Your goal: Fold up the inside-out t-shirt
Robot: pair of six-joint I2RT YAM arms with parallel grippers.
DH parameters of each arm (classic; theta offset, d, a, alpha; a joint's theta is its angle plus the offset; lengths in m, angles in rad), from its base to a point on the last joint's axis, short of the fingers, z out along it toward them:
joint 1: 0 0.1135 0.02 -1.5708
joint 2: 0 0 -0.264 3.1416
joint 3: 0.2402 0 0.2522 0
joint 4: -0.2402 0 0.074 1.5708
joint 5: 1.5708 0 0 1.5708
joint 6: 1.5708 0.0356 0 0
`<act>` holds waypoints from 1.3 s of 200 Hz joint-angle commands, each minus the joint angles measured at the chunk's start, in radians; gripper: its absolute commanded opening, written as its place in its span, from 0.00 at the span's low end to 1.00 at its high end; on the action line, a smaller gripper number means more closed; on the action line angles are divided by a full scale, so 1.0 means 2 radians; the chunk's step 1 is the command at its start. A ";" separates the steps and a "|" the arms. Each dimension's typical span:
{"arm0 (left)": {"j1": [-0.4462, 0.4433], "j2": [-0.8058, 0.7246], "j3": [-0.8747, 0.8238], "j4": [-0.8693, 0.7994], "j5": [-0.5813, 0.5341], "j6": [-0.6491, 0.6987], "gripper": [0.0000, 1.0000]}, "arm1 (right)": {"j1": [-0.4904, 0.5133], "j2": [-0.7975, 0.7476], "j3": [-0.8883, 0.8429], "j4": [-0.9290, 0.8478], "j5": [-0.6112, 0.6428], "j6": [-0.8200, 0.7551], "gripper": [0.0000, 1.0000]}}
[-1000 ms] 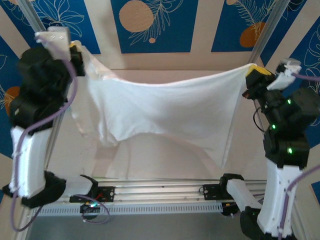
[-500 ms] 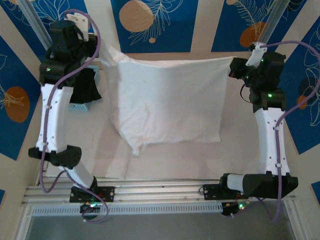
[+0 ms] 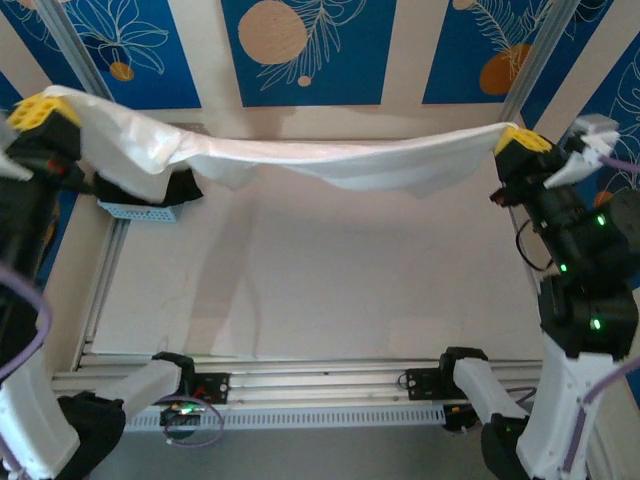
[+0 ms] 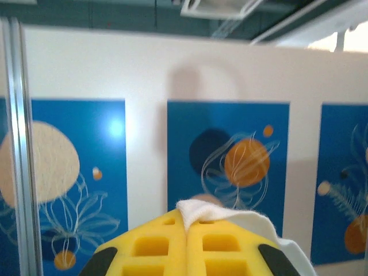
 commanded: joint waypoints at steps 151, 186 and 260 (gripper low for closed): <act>0.008 0.339 -0.094 0.189 -0.029 0.041 0.01 | 0.026 0.213 -0.152 0.198 0.082 -0.048 0.00; 0.009 0.553 -0.005 0.215 -0.010 0.003 0.11 | 0.039 0.453 -0.069 0.223 0.137 -0.044 0.05; 0.016 0.686 0.128 0.083 0.028 -0.059 0.71 | 0.062 0.575 0.051 0.076 0.179 -0.051 0.38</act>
